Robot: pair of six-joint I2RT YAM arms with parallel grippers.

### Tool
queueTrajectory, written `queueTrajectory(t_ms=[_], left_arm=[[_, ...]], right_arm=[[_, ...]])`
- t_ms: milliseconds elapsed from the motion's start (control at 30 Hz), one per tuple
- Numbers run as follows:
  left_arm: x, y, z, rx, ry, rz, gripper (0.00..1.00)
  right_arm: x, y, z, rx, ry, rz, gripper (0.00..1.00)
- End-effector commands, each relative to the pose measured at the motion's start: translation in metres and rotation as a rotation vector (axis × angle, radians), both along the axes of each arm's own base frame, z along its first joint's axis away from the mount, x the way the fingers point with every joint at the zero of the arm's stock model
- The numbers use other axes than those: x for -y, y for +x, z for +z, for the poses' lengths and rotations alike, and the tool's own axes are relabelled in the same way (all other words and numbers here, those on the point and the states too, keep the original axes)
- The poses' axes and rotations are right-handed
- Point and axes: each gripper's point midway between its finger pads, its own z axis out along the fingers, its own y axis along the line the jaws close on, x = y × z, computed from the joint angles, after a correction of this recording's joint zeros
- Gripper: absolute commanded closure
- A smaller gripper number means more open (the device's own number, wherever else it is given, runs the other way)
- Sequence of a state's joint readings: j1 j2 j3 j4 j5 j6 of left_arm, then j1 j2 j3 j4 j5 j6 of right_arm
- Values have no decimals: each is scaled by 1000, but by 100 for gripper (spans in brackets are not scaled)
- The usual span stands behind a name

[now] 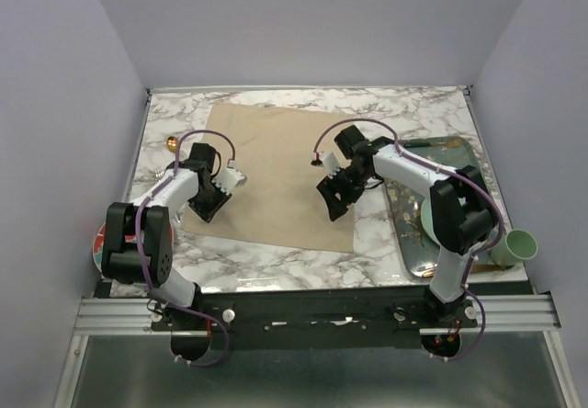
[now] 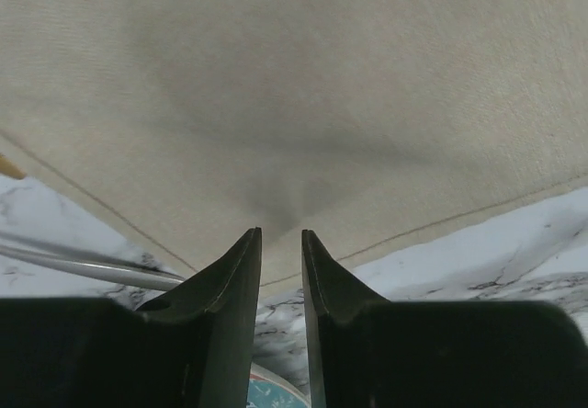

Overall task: Fold the napkin into a case and place the utensils inside
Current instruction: Flatten the napkin at the center of the board.

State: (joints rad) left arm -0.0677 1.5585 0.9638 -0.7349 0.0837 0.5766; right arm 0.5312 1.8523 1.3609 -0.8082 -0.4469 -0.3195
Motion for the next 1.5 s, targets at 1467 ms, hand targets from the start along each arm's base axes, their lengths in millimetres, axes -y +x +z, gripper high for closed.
queueTrajectory(t_ms=[1467], left_arm=[[5,-80,-27,-101,186,-281,79]], right_arm=[[53,-70,-47,-70,-297,276,43]])
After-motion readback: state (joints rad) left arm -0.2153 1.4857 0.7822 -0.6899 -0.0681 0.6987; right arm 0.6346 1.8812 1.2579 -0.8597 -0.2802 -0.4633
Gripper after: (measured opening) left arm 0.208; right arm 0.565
